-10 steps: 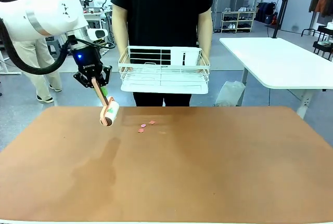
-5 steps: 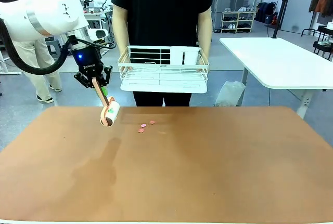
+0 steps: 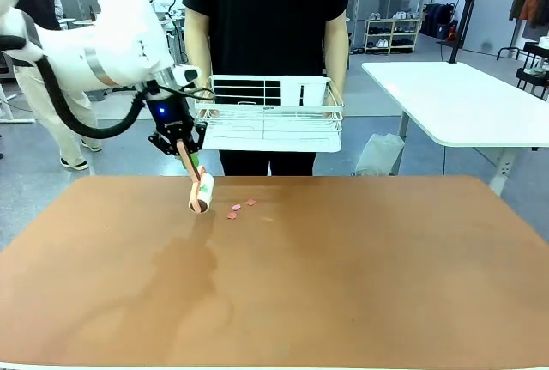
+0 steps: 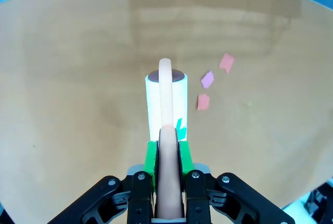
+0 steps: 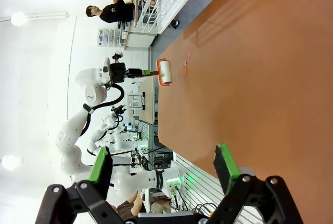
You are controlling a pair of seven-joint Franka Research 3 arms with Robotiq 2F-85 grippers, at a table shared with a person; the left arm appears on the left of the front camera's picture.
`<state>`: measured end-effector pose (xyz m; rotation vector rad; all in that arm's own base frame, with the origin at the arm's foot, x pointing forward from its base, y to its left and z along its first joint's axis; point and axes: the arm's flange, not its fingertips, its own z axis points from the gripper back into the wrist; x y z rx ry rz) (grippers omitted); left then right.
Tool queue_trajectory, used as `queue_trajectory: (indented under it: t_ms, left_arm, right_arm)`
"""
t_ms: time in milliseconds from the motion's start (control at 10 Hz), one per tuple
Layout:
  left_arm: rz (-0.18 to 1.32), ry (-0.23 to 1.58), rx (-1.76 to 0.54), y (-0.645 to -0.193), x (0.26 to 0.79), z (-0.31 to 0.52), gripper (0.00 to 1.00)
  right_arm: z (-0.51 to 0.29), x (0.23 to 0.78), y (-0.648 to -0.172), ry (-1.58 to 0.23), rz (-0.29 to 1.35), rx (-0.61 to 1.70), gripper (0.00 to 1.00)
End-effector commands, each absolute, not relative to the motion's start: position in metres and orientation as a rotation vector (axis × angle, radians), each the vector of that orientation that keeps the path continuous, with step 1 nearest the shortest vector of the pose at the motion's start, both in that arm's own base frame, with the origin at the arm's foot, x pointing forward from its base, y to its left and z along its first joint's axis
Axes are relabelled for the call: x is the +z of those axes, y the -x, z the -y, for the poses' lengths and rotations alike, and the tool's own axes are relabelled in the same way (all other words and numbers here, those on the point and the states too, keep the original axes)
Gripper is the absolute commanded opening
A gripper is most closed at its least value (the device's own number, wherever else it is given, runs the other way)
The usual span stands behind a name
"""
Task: Clean the table.
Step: Clean the table with the Lint Roller when the human lifts the Dish drying rack.
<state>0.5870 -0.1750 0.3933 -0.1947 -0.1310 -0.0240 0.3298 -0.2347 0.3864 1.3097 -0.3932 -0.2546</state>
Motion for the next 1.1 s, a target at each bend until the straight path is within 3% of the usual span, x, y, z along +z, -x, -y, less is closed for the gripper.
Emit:
queue_trajectory:
  t_ms: [0,400,1000]
  left_arm:
    - [0.137,0.149,0.054,-0.604,0.386,0.186,0.21]
    - [0.082,0.181,0.074,-0.621,0.364,0.185,0.21]
    - [-0.030,0.173,-0.086,-0.641,0.340,0.205,0.21]
  right_arm:
    - [0.235,0.389,-0.328,-1.314,0.400,-0.245,1.00]
    - [0.235,0.389,-0.328,-1.314,0.400,-0.245,1.00]
    - [0.235,0.389,-0.328,-1.314,0.400,-0.245,1.00]
